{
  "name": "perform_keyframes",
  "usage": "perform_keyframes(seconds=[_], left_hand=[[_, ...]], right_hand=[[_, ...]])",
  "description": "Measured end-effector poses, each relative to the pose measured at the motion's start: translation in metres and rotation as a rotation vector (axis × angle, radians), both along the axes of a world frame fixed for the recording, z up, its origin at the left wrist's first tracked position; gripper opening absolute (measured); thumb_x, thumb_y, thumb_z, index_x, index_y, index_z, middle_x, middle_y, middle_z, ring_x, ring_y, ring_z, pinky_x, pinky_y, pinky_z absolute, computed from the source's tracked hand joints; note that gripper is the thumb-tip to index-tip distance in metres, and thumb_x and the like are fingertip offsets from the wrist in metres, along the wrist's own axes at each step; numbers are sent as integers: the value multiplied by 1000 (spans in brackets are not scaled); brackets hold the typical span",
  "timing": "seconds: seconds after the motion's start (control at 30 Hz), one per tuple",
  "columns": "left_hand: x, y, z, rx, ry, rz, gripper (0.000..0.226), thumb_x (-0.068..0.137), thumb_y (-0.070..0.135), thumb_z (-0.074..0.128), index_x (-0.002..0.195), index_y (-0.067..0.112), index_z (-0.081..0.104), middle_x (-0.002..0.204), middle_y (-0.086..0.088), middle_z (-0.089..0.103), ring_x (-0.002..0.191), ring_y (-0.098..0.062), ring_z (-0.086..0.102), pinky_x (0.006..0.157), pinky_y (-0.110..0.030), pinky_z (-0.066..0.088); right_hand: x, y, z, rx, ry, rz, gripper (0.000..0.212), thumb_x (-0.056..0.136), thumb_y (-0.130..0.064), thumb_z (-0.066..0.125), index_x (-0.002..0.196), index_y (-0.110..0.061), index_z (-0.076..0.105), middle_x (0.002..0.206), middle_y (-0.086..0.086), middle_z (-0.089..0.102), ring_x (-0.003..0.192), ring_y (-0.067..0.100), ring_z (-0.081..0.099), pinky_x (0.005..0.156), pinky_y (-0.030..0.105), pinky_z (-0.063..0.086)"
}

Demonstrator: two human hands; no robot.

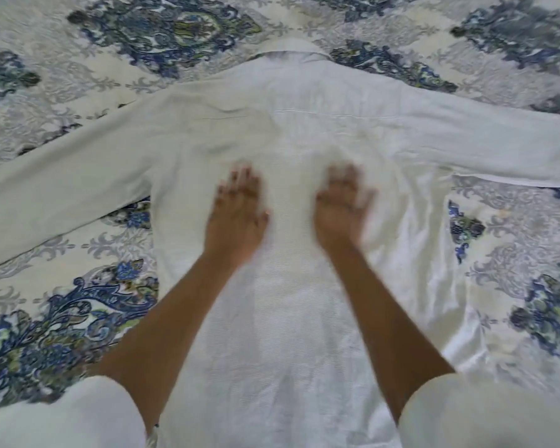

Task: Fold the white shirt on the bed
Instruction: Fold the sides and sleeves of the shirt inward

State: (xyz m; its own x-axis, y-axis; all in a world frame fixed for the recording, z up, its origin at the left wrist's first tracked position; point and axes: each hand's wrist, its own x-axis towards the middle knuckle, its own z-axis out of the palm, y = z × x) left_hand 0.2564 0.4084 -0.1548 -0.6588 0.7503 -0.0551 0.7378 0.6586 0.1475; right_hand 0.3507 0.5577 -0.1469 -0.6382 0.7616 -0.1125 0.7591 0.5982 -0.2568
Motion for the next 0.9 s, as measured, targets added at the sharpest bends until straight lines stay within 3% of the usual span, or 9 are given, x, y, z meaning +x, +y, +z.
perform_keyframes(seconds=[0.1,0.23,0.37,0.47,0.53,0.6,0.67,0.8,0.9], left_hand=[[28,22,-8,-13,-45,-106,62,93,37,14,147,8,22,155,-11,21,143,-28,19,115,-44,16],[25,-35,-18,-36,-7,35,63,94,37,17,147,2,20,154,-17,18,143,-33,18,114,-47,16],[65,-50,0,-23,-114,223,66,92,35,24,142,-9,22,148,-31,23,137,-44,26,111,-52,21],[131,-7,-1,32,-78,-117,62,90,31,31,140,-7,31,144,-28,36,131,-40,40,107,-48,31],[164,0,-3,34,-98,-237,60,92,32,29,143,1,30,150,-17,30,139,-29,31,113,-43,20],[180,-20,-6,-11,-105,-230,59,94,32,28,145,3,26,154,-13,24,143,-25,22,116,-41,14],[189,-48,-4,-30,-89,-237,60,94,33,26,146,2,24,154,-14,21,143,-27,20,116,-40,10],[217,-51,6,-34,-96,-305,61,92,33,28,142,-1,31,150,-19,31,137,-33,33,113,-41,15],[244,-44,5,-66,-95,-526,60,93,36,25,144,4,28,152,-13,28,140,-29,28,113,-43,15]], right_hand=[[19,-33,-6,20,-47,234,55,95,-37,14,149,-26,16,158,-5,10,146,16,8,116,44,2],[132,10,-15,70,-167,-109,60,93,-44,5,149,-23,12,158,-2,11,146,17,8,117,43,4],[180,5,-2,41,-154,-340,62,93,-37,15,147,-7,20,156,12,20,145,25,16,117,48,12],[149,-43,-7,92,-48,-130,55,91,-29,28,140,-7,39,146,11,40,136,27,38,111,47,23],[167,-62,-11,15,-61,-118,54,94,-33,26,145,-14,30,153,3,30,141,21,28,114,42,9],[219,-65,-16,-35,-87,-274,55,97,-37,20,148,-17,20,156,-2,16,144,17,16,114,34,-3],[270,-68,-11,28,-132,-330,56,97,-38,16,148,-15,19,156,0,16,145,20,16,114,31,-3],[294,-69,5,19,-54,-394,57,96,-35,13,148,-13,16,156,0,14,145,22,14,115,32,-1],[317,-57,24,-65,129,-738,41,98,-22,33,136,-12,43,145,6,40,134,27,33,110,38,20]])
